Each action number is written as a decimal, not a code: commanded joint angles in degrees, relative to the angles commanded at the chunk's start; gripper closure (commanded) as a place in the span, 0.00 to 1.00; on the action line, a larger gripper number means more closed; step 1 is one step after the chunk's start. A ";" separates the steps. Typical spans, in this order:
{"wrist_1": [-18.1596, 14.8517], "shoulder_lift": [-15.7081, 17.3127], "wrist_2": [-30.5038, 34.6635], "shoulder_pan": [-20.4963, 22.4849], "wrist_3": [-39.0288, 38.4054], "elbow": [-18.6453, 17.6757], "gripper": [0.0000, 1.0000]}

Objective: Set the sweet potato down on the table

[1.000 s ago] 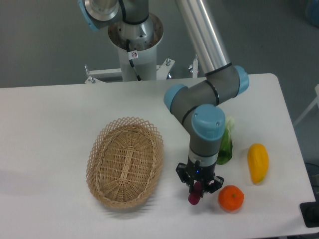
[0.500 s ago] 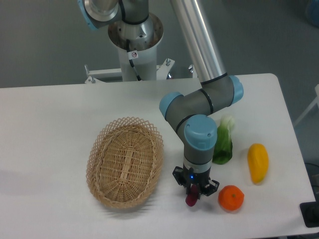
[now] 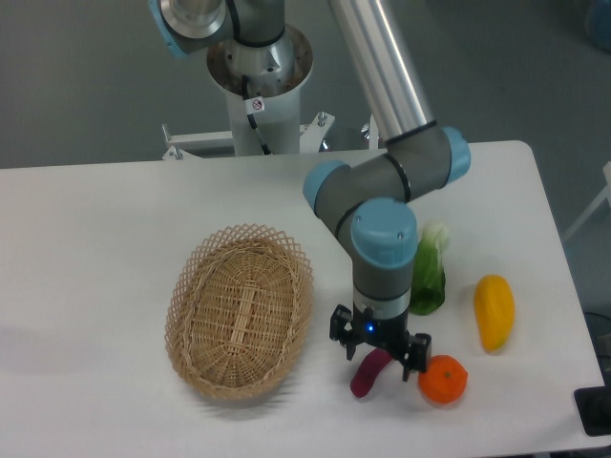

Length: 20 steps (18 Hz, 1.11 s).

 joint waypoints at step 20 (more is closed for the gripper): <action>-26.45 17.24 -2.88 18.73 39.90 1.32 0.00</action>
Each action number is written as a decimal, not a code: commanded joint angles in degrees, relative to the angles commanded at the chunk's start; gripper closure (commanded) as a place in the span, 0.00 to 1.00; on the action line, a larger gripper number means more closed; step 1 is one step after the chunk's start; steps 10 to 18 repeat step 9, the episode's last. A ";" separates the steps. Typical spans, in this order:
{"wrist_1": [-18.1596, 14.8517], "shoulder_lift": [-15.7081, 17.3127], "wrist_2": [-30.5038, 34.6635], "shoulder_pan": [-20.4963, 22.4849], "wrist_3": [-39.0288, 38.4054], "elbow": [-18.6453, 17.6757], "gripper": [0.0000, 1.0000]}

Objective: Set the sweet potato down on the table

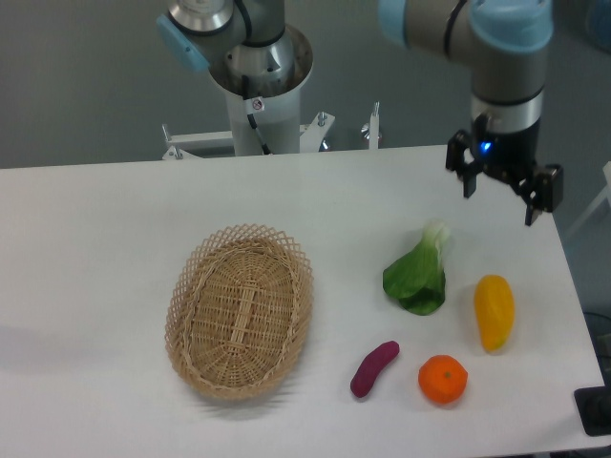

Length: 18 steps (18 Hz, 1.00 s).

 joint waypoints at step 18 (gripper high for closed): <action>0.09 0.62 -0.18 0.00 -0.09 -0.70 0.00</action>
